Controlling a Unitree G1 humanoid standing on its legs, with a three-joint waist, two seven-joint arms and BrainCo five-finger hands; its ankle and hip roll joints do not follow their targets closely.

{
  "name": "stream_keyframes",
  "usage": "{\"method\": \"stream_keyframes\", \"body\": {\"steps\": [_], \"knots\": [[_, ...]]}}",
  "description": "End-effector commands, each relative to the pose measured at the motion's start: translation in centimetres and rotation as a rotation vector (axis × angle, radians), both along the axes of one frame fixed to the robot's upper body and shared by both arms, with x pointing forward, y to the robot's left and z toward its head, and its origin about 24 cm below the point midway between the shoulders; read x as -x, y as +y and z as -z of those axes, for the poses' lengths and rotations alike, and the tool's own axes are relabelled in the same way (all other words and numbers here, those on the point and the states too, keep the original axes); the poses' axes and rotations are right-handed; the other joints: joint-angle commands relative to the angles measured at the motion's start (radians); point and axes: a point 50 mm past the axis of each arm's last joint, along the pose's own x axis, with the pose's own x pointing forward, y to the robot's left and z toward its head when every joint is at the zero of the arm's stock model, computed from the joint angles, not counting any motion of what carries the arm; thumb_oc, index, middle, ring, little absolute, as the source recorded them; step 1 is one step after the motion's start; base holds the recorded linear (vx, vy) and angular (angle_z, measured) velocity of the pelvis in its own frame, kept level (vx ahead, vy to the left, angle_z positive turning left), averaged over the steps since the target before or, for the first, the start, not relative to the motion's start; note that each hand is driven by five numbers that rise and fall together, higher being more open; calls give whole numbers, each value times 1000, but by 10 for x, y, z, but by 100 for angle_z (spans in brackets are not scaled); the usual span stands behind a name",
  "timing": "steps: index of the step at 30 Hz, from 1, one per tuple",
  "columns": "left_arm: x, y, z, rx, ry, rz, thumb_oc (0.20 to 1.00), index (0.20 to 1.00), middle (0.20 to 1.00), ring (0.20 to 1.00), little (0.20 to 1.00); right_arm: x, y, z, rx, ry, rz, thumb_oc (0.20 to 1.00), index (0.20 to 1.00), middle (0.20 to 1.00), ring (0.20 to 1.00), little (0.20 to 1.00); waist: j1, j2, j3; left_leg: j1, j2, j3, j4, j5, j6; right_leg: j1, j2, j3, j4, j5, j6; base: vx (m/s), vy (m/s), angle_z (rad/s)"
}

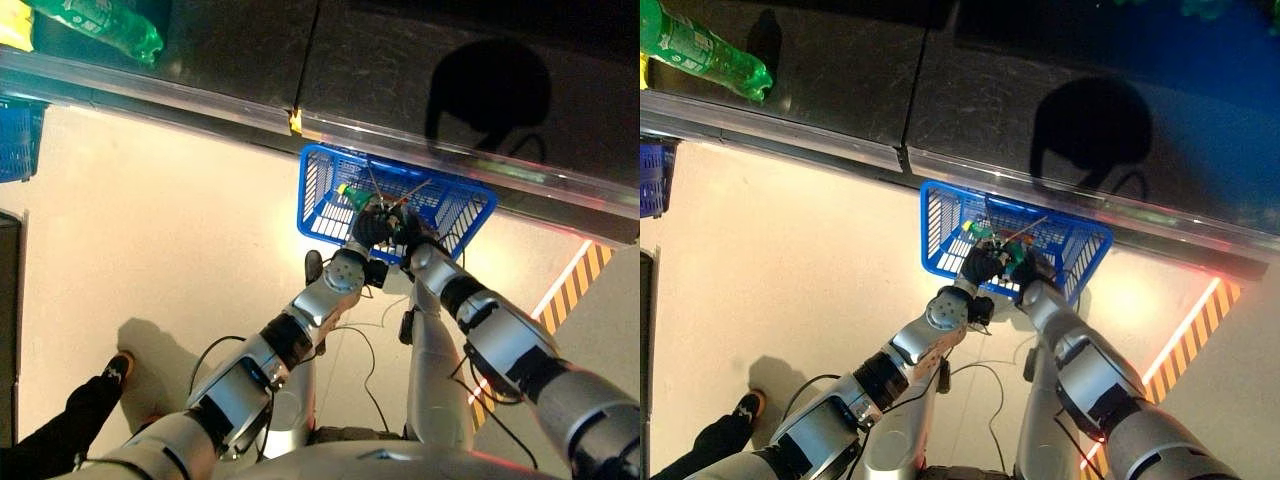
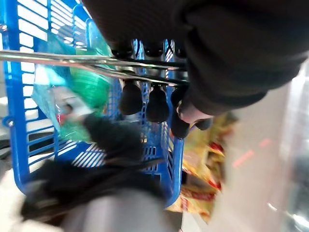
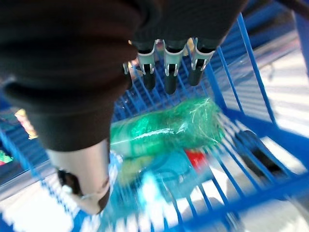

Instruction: Pick up the snacks into the basket

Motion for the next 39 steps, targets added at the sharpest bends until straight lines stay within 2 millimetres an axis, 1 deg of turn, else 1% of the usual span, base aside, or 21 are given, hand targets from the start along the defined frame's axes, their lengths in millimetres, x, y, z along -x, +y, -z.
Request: {"method": "stream_keyframes", "body": {"steps": [1,2,5,6,9,12,15,17,20,21,23,24,26,27,28,29,30,32,36,37,39], "knots": [[24,-45,-81,258,-264,195,200,200,200,200,200,-4,14,-7,6,-25,-31,1000,1000,1000,1000,1000,29,40,5,-69,-91,-14,-33,74,34,-5,-8,10,18,-30,87,-4,9,6],[22,-44,-79,263,-249,184,200,200,200,200,200,0,15,1,7,-1,-39,1000,1000,1000,1000,1000,30,37,5,-65,-93,-18,-33,73,34,1,-9,7,17,-31,88,-1,6,9],[21,-43,-76,255,-241,176,200,200,200,200,200,2,17,5,-1,10,-40,1000,1000,1000,1000,1000,28,35,5,-60,-93,-19,-33,71,34,8,-10,5,18,-32,88,2,9,10],[17,-38,-70,242,-221,144,200,200,200,200,200,10,19,17,-45,37,-34,1000,1000,1000,1000,1000,26,28,5,-42,-94,-20,-33,66,35,27,-12,1,16,-36,89,6,19,8],[7,-22,-53,176,-190,64,200,200,200,200,200,26,21,38,-115,70,-40,1000,1000,1000,1000,1000,15,10,5,-10,-95,-21,-33,59,36,61,-13,1,15,-40,91,3,10,6],[-6,4,-25,68,-132,-60,200,200,200,200,200,43,19,57,-152,109,-49,1000,1000,1000,1000,1000,0,-17,5,32,-91,-19,-33,49,37,102,-12,2,14,-45,92,0,0,0],[-15,40,16,-80,-26,-213,200,200,200,200,200,59,5,72,-164,142,-23,1000,1000,1000,1000,1000,-14,-50,4,96,-89,-14,-33,35,45,163,-10,1,18,-55,92,40,30,3],[-16,67,43,-190,54,-298,200,200,200,200,200,72,-11,86,-166,184,28,1000,1000,1000,1000,1000,-20,-65,-8,131,-94,-15,-33,26,48,200,-12,-3,23,-63,91,53,25,0],[-8,104,83,-365,180,-395,200,200,200,200,200,94,-31,106,-187,256,122,1000,1000,1000,1000,1000,-24,-75,-45,169,-101,-20,-33,13,55,238,-17,-14,35,-78,88,69,22,0],[3,120,107,-436,283,-408,200,200,200,200,200,104,-41,115,-201,298,179,1000,1000,1000,1000,1000,-26,-77,-59,190,-101,-19,-33,5,57,260,-16,-19,38,-89,86,106,23,3],[18,146,130,-509,399,-471,200,200,200,200,200,127,-55,133,-214,384,263,1000,1000,1000,1000,1000,-27,-80,-98,217,-101,-19,-33,-5,61,286,-16,-20,42,-100,82,123,21,4],[34,156,149,-556,495,-455,200,200,200,200,200,141,-65,142,-232,431,334,1000,1000,1000,1000,1000,-29,-80,-119,242,-99,-17,-33,-18,64,309,-14,-23,43,-111,79,154,12,0],[61,177,173,-595,648,-485,200,200,200,200,200,167,-80,156,-254,513,439,1000,1000,1000,1000,1000,-34,-85,-169,272,-96,-13,-33,-31,68,336,-14,-22,42,-122,77,168,-3,-4],[81,186,187,-602,738,-479,200,200,200,200,200,181,-88,162,-261,559,497,1000,1000,1000,1000,1000,-35,-87,-195,293,-94,-10,-33,-40,70,355,-12,-22,41,-128,76,116,-17,-6],[81,186,187,-602,738,-478,200,200,200,200,200,181,-88,163,-261,560,497,1000,1000,1000,1000,1000,-35,-86,-194,296,-94,-10,-33,-41,70,358,-11,-22,40,-128,76,182,-51,-10],[117,202,206,-591,891,-503,200,200,200,200,200,211,-103,173,-254,651,586,1000,1000,1000,1000,1000,-34,-87,-248,328,-90,-9,-33,-56,73,393,-5,-24,34,-141,74,182,-44,-8],[136,209,215,-596,965,-507,200,200,200,200,200,222,-106,177,-243,690,596,1000,1000,1000,1000,1000,-33,-87,-275,341,-87,-8,-33,-62,74,410,-4,-23,30,-146,73,220,-71,-6],[161,216,224,-603,1040,-510,200,200,200,200,200,240,-110,182,-246,731,620,1000,1000,1000,1000,1000,-34,-88,-322,362,-81,-8,-33,-69,74,433,2,-25,26,-158,71,132,-61,-8],[196,221,234,-481,1168,-608,200,200,200,200,200,264,-104,191,-297,779,649,1000,1000,1000,1000,1000,-30,-99,-393,398,-71,-9,-33,-78,71,472,17,-29,25,-176,66,94,-78,-3],[203,221,235,-487,1188,-600,200,200,200,200,200,268,-103,193,-307,792,659,1000,1000,1000,1000,1000,-30,-101,-405,405,-70,-7,-33,-82,71,480,20,-30,25,-179,66,66,-66,0],[205,220,236,-468,1202,-611,200,200,200,200,200,277,-101,196,-329,809,688,1000,1000,1000,1000,1000,-31,-102,-429,420,-65,-5,-33,-85,71,496,28,-31,28,-191,63,63,-53,1]]}}
